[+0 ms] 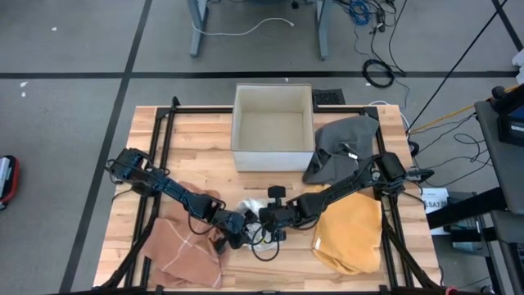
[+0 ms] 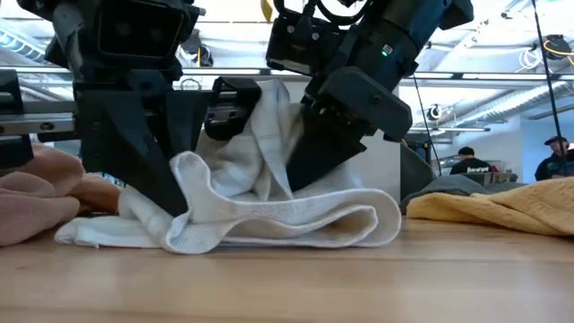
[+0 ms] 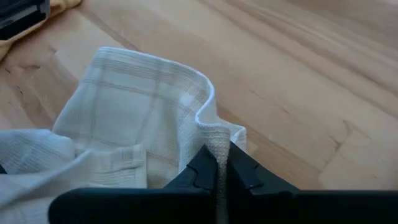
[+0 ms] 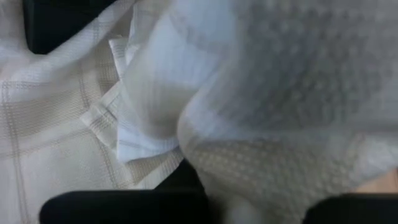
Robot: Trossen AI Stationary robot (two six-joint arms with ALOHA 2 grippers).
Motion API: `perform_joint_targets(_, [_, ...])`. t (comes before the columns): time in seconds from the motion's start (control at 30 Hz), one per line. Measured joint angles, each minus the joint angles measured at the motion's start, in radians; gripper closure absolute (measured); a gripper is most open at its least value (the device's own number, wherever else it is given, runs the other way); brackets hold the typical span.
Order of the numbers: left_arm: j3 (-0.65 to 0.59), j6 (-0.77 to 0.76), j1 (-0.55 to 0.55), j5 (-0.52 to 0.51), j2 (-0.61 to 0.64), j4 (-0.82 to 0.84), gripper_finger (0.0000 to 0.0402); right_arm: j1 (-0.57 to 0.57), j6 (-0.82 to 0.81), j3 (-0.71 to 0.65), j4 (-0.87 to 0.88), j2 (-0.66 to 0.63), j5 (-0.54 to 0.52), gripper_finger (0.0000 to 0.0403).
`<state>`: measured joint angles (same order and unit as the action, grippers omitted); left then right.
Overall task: Fold towel
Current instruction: Fold the white patterned towel
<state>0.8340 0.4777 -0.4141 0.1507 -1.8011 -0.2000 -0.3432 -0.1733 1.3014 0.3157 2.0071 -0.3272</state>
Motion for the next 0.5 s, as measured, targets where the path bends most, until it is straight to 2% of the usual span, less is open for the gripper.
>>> perform_joint_targets(0.2, [0.001, -0.077, -0.008, 0.017, 0.010, 0.002, 0.0350, -0.004, -0.002, -0.001, -0.006, -0.005, 0.007, 0.0328])
perform_joint_targets(0.37, [0.001, -0.148, -0.024, 0.025, 0.063, 0.013, 0.0289, -0.004, -0.028, -0.001, 0.001, -0.005, 0.015, 0.0286])
perform_joint_targets(0.5, [0.001, -0.202, -0.032, 0.024, 0.145, 0.068, 0.0241, -0.007, -0.027, -0.002, -0.001, -0.005, 0.019, 0.0274])
